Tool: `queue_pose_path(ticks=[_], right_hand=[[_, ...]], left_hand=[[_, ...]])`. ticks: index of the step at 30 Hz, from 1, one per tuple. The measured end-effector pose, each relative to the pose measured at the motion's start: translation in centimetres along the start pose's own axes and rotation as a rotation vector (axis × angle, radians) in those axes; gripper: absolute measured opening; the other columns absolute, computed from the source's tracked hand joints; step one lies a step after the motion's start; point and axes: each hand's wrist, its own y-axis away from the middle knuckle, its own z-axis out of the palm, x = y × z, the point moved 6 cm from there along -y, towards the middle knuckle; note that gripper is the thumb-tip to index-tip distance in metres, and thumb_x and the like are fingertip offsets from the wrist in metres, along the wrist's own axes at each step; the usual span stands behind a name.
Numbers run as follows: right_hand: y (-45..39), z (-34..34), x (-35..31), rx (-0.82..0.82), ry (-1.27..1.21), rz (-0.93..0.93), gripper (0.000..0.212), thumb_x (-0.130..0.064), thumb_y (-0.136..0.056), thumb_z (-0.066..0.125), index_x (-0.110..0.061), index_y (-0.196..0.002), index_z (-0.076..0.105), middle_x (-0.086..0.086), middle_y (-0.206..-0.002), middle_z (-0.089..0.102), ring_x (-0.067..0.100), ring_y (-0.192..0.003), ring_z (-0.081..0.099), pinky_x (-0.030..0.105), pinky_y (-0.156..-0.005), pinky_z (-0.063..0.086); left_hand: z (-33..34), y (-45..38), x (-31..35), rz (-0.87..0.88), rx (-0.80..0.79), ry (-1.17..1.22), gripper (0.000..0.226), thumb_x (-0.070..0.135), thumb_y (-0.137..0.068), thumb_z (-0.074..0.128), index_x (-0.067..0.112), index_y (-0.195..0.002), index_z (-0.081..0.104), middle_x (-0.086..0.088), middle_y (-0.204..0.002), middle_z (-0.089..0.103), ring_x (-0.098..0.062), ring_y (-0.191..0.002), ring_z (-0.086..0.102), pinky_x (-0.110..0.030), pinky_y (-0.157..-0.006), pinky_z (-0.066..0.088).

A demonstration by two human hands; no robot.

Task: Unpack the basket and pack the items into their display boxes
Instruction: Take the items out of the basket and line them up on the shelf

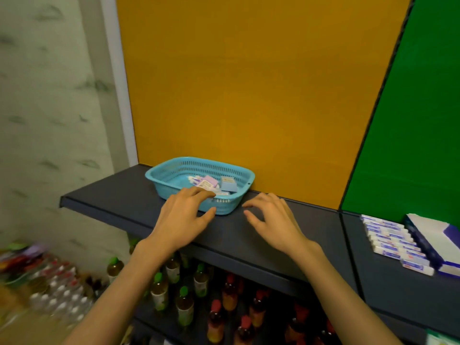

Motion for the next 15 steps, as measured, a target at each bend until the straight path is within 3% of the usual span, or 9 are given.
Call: queue_pose_path(ticks=[8,15], right_hand=[[-5.4,4.5,-7.9,0.007,0.037,0.010,0.023,-0.038,-0.098,0.056,-0.028,-0.115,0.068,-0.007,-0.112,0.063,0.019,-0.108,0.052,0.038,-0.089,0.040],[-9.8,6.9,-9.3,0.014,0.083,0.029,0.022,-0.037,-0.097,0.057,-0.027,-0.112,0.069,-0.006,-0.110,0.065,0.020,-0.108,0.054,0.038,-0.090,0.041]], left_hand=[[-3.1,0.9,-11.2,-0.009,-0.019,-0.010,0.041,0.048,-0.096,0.054,0.033,-0.134,0.057,0.009,-0.136,0.057,-0.015,-0.122,0.051,-0.038,-0.091,0.047],[-3.5,-2.1,-16.9,0.002,-0.028,0.047,0.037,0.046,-0.096,0.054,0.033,-0.130,0.060,0.008,-0.132,0.059,-0.015,-0.119,0.052,-0.040,-0.092,0.047]])
